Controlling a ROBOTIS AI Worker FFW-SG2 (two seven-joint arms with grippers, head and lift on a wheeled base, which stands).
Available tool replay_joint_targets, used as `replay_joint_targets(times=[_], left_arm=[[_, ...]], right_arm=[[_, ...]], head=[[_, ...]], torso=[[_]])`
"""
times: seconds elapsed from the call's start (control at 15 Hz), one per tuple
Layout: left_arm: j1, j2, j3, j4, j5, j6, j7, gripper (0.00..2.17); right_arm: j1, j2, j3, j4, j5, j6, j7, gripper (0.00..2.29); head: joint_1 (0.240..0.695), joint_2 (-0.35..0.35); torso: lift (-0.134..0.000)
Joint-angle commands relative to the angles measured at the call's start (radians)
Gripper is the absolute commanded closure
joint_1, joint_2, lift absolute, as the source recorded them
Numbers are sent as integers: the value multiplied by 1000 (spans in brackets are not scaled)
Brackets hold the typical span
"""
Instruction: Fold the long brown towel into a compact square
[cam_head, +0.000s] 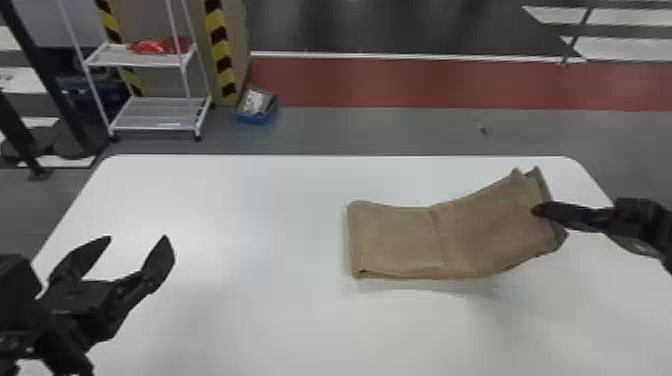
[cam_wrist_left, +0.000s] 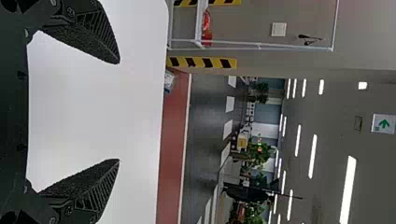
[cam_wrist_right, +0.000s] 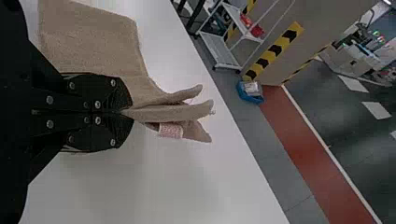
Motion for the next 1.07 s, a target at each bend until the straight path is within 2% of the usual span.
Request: replay_joint_targets(times=[0.0, 0.13, 0.2, 0.27, 0.4, 0.73, 1.0], left_arm=[[0, -4, 1, 0, -1, 0, 0, 151], [2, -4, -6, -1, -3, 0, 0, 151], [2, -4, -9, -1, -6, 0, 0, 151], [2, -4, -12, -3, -8, 0, -5, 151], [11, -4, -17, -5, -11, 0, -5, 151], [25, -4, 3, 0, -11, 0, -20, 151], [26, -4, 11, 8, -12, 0, -29, 154]], right_arm=[[49, -59, -83, -80, -98, 5, -1, 1838], [52, -102, -136, -99, -141, 5, 1, 1838], [42, -110, -148, -99, -141, 5, 1, 1838], [35, -113, -149, -97, -139, 5, -3, 1838], [30, -98, -117, -97, -122, 5, -24, 1838], [-36, 7, 1, -11, -61, 5, -170, 1838], [-66, 109, 56, 18, -56, 5, -234, 1838]], head=[[695, -54], [695, -103], [695, -121], [695, -137], [695, -159], [695, -139], [695, -71]], torso=[[-125], [-125], [-125], [-125], [-125], [-125], [-125]])
